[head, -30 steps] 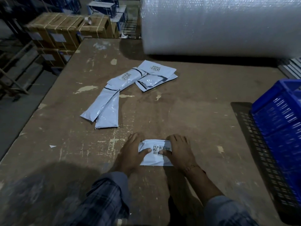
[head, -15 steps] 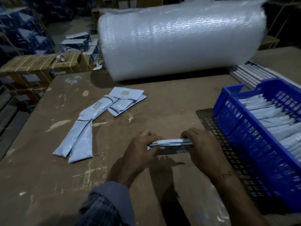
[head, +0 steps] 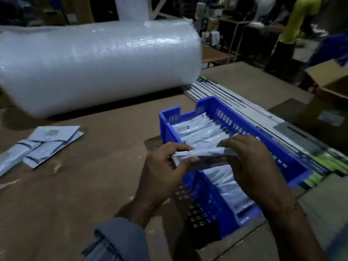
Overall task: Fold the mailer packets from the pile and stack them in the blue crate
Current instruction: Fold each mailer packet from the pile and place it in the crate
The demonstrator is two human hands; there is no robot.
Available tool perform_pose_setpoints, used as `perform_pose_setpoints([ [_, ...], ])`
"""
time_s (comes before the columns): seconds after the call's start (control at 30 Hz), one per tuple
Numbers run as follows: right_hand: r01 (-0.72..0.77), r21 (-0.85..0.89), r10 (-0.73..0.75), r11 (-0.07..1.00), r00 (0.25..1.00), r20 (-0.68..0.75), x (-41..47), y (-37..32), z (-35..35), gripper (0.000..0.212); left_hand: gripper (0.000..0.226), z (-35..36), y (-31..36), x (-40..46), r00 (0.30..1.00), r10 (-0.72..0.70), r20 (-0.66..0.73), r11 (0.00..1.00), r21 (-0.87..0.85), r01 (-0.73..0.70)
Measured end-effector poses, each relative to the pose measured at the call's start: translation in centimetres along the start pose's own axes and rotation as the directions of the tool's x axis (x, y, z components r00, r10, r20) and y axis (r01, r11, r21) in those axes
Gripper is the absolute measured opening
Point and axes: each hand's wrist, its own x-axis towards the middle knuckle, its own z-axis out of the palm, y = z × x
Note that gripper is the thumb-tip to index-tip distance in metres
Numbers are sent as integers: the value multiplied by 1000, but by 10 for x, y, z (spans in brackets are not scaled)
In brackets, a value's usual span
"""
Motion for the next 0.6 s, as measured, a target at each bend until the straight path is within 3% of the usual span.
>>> perform_pose_setpoints([
  [0.17, -146, -58, 145, 988, 989, -21, -24, 102, -42, 42, 49, 92, -4, 26, 978, -203, 45, 945, -253, 208],
  [0.33, -134, -60, 146, 989, 953, 267, -28, 166, -48, 42, 61, 158, -33, 44, 926, -365, 91, 920, -114, 374],
  [0.47, -133, -54, 140, 990, 813, 565, -14, 182, -18, 35, 58, 169, -47, 47, 911, -412, -21, 911, -20, 412],
  [0.6, -28, -243, 202, 970, 653, 730, -12, 179, 23, 36, 55, 167, -43, 40, 928, -355, -109, 929, 71, 364],
])
